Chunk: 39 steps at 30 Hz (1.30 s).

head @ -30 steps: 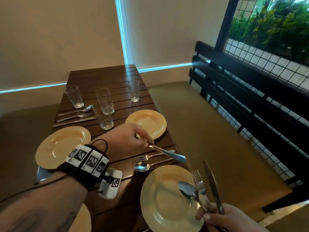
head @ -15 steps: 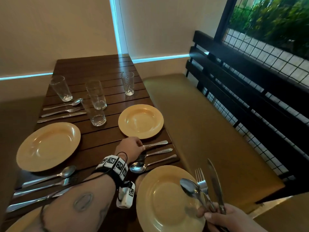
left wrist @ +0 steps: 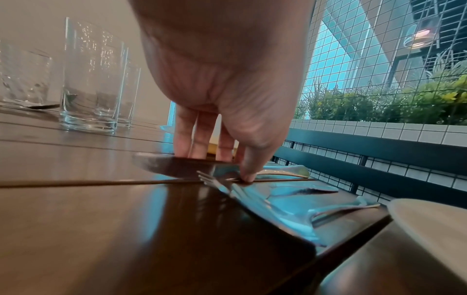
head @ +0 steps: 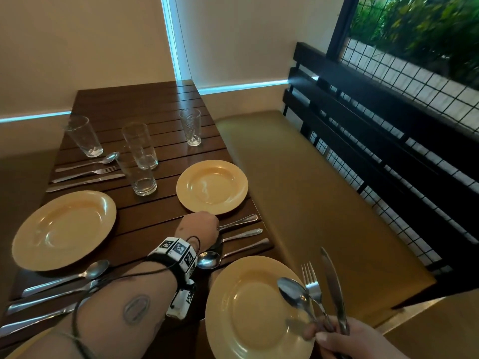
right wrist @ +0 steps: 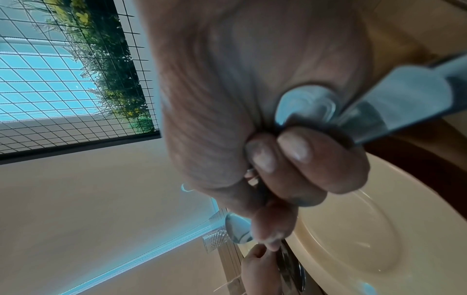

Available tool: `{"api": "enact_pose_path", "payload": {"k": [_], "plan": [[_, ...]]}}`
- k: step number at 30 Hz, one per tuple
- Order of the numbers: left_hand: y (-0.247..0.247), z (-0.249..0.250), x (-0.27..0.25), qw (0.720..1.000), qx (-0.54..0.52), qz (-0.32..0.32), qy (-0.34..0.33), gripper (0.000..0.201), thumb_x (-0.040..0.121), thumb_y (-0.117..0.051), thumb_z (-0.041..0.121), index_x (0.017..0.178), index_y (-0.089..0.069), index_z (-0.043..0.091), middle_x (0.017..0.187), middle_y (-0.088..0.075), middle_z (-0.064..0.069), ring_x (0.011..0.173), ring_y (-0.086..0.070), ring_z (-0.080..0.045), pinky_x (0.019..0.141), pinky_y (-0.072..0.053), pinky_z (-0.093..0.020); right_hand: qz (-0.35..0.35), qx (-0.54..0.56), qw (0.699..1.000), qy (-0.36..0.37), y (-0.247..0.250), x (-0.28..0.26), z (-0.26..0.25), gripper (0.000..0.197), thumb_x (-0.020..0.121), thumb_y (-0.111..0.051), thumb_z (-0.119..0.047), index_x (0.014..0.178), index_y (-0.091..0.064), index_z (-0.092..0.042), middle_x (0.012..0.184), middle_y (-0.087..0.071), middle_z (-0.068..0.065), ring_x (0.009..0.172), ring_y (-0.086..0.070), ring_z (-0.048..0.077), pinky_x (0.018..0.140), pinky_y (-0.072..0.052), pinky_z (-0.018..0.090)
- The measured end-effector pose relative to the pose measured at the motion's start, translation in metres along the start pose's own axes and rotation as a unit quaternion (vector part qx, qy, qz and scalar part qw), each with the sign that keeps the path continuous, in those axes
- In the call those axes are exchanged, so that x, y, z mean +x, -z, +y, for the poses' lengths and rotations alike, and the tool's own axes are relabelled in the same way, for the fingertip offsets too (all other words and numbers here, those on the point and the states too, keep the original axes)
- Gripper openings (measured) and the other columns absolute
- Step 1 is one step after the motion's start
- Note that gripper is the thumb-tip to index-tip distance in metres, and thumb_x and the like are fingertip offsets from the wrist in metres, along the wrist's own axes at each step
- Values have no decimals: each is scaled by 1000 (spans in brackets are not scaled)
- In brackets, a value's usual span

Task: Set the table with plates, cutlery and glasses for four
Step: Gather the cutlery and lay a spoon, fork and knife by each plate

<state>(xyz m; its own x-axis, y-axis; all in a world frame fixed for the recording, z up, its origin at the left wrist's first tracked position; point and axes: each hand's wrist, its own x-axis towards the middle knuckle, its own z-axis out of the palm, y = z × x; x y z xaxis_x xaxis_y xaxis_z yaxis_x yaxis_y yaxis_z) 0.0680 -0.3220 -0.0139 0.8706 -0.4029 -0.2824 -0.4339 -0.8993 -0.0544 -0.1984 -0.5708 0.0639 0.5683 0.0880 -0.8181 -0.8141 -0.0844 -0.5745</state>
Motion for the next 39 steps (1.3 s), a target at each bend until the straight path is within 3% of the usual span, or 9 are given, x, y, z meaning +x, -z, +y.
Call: {"api": "enact_pose_path", "payload": {"k": [7, 13, 22, 25, 28, 31, 33, 36, 39], "plan": [[-4, 0, 5, 1000, -12, -4, 2, 24, 98, -57, 29, 108, -76, 17, 103, -69, -5, 91, -68, -27, 68, -52, -36, -10, 2, 1000, -11, 0, 1, -1, 12, 86, -68, -11, 90, -80, -12, 74, -69, 0, 72, -64, 11, 78, -50, 26], [-2, 0, 4, 1000, -14, -4, 5, 25, 98, -56, 29, 110, -75, 17, 106, -69, -6, 93, -68, -27, 73, -57, -38, -11, 16, 1000, -3, 0, 2, -5, 13, 88, -66, -10, 93, -77, -10, 70, -69, -2, 66, -65, 8, 76, -48, 26], [44, 14, -39, 994, -100, 52, 0, 35, 100, -52, 50, 118, -71, 26, 108, -70, 5, 97, -66, -16, 78, -55, -33, -57, 97, 993, 20, -4, -8, -3, 33, 75, -82, -13, 102, -73, 4, 62, -57, 10, 55, -56, 19, 58, -48, 28], [64, 45, -91, 952, -294, 65, -57, 33, 98, -57, 56, 110, -74, 31, 97, -73, 13, 83, -65, -5, 75, -56, -29, -68, 111, 991, 37, -7, -11, -7, 21, 82, -75, -7, 99, -74, 5, 61, -55, 12, 51, -55, 19, 54, -47, 27], [71, 77, -141, 859, -503, -63, -68, 33, 93, -66, 57, 114, -72, 32, 105, -74, 10, 81, -70, -7, 75, -61, -31, -71, 107, 991, 47, -13, -15, -10, 25, 77, -74, -8, 97, -75, 6, 56, -57, 12, 49, -56, 19, 53, -47, 26], [68, 96, -171, 808, -575, -117, -60, 19, 97, -72, 34, 113, -72, 23, 96, -77, 2, 67, -69, -10, 63, -59, -29, -39, 51, 997, 47, -23, -22, -18, 13, 66, -78, -15, 77, -82, -8, 61, -70, 5, 62, -61, 17, 69, -47, 30], [68, 97, -181, 794, -602, -80, -43, 9, 98, -70, 22, 105, -73, 17, 84, -74, 0, 62, -65, -10, 61, -57, -30, -15, 43, 998, 37, -25, -28, -19, 14, 78, -72, -10, 69, -83, -10, 63, -73, 5, 65, -63, 18, 67, -48, 29], [71, 80, -189, 780, -625, -10, 13, 5, 100, -68, 20, 102, -73, 19, 88, -76, -6, 64, -65, -9, 66, -60, -31, -20, 31, 999, 34, -24, -38, -16, 16, 87, -67, -11, 87, -83, -10, 71, -72, 9, 64, -66, 17, 63, -51, 27], [66, 66, -194, 811, -584, 38, 20, 19, 95, -73, 26, 112, -70, 32, 100, -75, 5, 79, -69, -5, 82, -63, -37, -13, 30, 998, 55, -20, -47, -13, 20, 90, -63, -14, 92, -82, -10, 85, -76, 13, 75, -67, 19, 64, -54, 25]]}}
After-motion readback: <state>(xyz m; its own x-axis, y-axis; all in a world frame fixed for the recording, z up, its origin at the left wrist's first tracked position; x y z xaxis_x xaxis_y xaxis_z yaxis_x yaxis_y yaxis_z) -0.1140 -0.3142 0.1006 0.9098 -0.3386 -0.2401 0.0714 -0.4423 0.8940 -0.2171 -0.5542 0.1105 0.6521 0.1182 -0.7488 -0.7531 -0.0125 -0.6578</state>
